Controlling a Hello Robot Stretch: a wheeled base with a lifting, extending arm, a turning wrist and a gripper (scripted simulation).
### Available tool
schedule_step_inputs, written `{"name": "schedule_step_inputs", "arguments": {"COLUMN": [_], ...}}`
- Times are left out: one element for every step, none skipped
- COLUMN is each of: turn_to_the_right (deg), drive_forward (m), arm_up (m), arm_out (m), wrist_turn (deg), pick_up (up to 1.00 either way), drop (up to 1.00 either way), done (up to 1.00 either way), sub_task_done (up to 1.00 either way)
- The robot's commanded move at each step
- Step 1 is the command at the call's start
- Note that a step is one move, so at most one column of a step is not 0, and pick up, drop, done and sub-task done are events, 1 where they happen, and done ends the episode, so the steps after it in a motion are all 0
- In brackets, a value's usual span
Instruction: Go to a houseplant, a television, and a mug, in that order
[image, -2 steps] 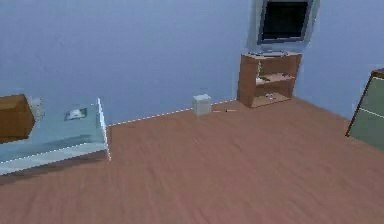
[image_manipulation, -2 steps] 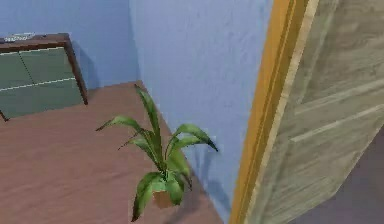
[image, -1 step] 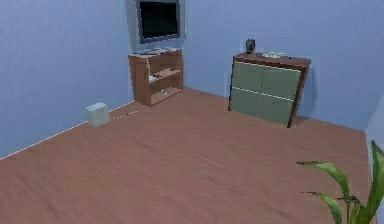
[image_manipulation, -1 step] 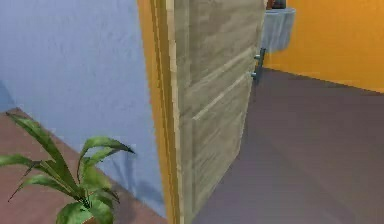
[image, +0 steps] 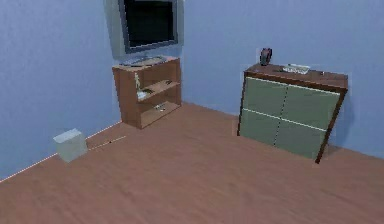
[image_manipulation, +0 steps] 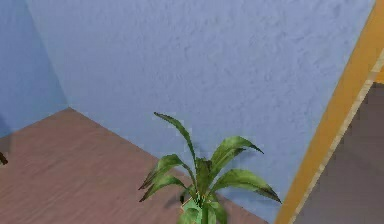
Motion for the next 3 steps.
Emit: {"name": "schedule_step_inputs", "arguments": {"turn_to_the_right": [-12.0,0.0,-6.0], "drive_forward": [0.0,1.0,0.0], "arm_up": [0.0,0.0,0.0], "arm_out": [0.0,0.0,0.0], "wrist_turn": [0.0,0.0,0.0], "pick_up": [0.0,0.0,0.0], "drop": [0.0,0.0,0.0], "done": [0.0,0.0,0.0], "sub_task_done": [0.0,0.0,0.0]}}
